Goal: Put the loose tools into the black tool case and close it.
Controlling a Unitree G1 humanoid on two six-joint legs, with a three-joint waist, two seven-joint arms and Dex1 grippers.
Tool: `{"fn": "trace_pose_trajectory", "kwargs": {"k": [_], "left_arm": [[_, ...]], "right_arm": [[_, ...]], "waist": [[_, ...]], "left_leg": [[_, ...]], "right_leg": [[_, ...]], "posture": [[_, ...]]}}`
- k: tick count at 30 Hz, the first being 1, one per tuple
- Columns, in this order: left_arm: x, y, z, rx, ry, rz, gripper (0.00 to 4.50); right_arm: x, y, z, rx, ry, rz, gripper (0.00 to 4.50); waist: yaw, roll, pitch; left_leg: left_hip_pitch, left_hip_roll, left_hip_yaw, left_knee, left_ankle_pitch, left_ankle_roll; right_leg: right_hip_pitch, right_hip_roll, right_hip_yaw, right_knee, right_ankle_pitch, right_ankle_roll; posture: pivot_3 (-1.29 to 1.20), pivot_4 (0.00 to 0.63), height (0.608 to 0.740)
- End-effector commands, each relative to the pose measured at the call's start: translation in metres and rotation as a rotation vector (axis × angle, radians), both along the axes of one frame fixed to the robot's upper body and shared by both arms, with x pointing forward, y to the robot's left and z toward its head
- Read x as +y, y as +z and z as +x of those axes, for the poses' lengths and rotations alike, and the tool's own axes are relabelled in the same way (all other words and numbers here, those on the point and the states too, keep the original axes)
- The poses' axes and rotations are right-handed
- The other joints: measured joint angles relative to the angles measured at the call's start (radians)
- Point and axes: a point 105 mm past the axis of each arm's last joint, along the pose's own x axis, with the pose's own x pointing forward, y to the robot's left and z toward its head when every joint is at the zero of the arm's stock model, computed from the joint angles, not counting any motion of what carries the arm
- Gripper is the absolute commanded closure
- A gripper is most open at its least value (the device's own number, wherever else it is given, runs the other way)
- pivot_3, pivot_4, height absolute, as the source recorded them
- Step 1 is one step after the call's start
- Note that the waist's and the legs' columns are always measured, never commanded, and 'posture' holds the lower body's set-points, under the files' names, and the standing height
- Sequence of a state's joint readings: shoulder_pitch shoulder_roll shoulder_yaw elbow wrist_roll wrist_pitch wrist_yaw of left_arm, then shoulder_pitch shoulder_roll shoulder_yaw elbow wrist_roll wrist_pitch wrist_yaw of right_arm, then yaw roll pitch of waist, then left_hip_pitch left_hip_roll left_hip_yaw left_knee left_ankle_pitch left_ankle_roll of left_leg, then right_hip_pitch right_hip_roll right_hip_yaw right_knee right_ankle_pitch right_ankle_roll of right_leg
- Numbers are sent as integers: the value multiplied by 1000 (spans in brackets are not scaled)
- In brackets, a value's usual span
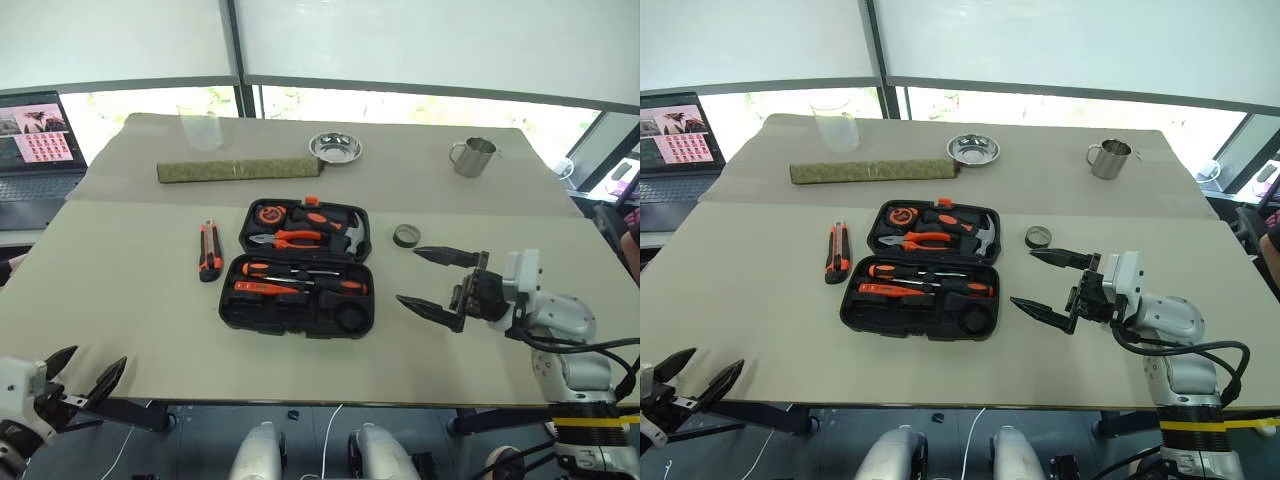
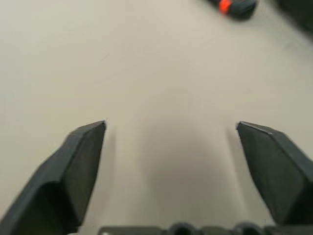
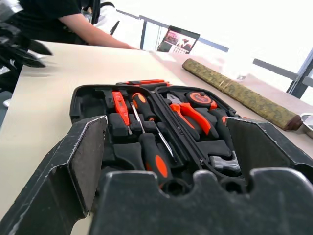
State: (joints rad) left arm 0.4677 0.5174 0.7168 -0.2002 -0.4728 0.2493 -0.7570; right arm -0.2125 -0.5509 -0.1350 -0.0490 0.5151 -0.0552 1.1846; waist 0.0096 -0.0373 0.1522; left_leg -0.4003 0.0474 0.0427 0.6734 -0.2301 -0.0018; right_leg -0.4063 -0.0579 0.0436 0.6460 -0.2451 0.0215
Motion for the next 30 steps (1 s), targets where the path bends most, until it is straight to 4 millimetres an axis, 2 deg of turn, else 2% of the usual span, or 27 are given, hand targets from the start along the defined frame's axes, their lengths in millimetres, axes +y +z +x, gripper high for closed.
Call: {"fn": "trace_pose_trajectory", "kwargs": {"k": [1, 3, 4, 7, 10, 14, 19, 22, 27, 30], "left_arm": [[-9, 20, 33, 9, 34, 39, 9], [-23, 33, 57, -4, 26, -11, 9], [-32, 39, 76, 8, 37, -59, 9], [-52, 47, 111, 62, 60, -132, 9], [-72, 47, 141, 100, 36, -160, 9], [-79, 37, 173, 174, 94, -119, 9], [-89, 28, 190, 221, 92, -92, 9], [-102, 18, 201, 251, 56, -120, 9], [-106, 7, 207, 295, 47, -104, 9], [-103, 2, 204, 316, 54, -101, 714]], "right_arm": [[6, 17, 0, -52, 24, 27, 0], [7, 20, 2, -49, 24, 28, 0], [8, 22, 2, -48, 30, 27, 0], [13, 26, 1, -46, 46, 25, 0], [21, 29, -1, -48, 69, 24, 0], [32, 38, -5, -54, 139, 26, 0], [39, 47, -10, -75, 187, 19, 0], [42, 53, -10, -88, 188, 28, 0], [44, 52, -11, -82, 194, 28, 0], [44, 52, -11, -82, 196, 28, 0]], "waist": [[2, 0, 0], [2, 0, 0], [3, 0, 0], [0, -1, 0], [-7, -1, 0], [-28, -1, 0], [-28, -2, 1], [-21, -2, 1], [-9, -1, 0], [-10, -1, 0]], "left_leg": [[0, 0, 0, 0, 0, 0], [0, 0, 0, 0, 0, 0], [0, 0, 0, 0, 0, 0], [0, -2, -2, 1, 0, 0], [0, -3, -4, 1, 0, 0], [0, -4, -4, -2, 0, 0], [-1, -4, -5, -3, 0, 0], [-1, -5, -5, -4, 0, 0], [0, -7, -6, -3, 0, -1], [0, -8, -6, -3, 0, -1]], "right_leg": [[0, 0, 0, 0, 0, 0], [0, 1, 0, 1, 0, 1], [0, 2, 0, 1, 0, 1], [1, 2, 0, 1, 1, 1], [1, 3, 0, 2, 2, 2], [0, 3, 1, 1, 2, 2], [0, 4, 1, 1, 2, 2], [0, 2, 0, 0, 2, 2], [1, 0, 0, 0, 2, 3], [1, 0, 0, 1, 2, 3]], "posture": [[0, 150, 740], [0, 150, 740], [0, 150, 740], [0, 150, 740], [0, 150, 740], [0, 150, 740], [0, 150, 740], [0, 150, 740], [0, 150, 740], [0, 150, 740]]}}
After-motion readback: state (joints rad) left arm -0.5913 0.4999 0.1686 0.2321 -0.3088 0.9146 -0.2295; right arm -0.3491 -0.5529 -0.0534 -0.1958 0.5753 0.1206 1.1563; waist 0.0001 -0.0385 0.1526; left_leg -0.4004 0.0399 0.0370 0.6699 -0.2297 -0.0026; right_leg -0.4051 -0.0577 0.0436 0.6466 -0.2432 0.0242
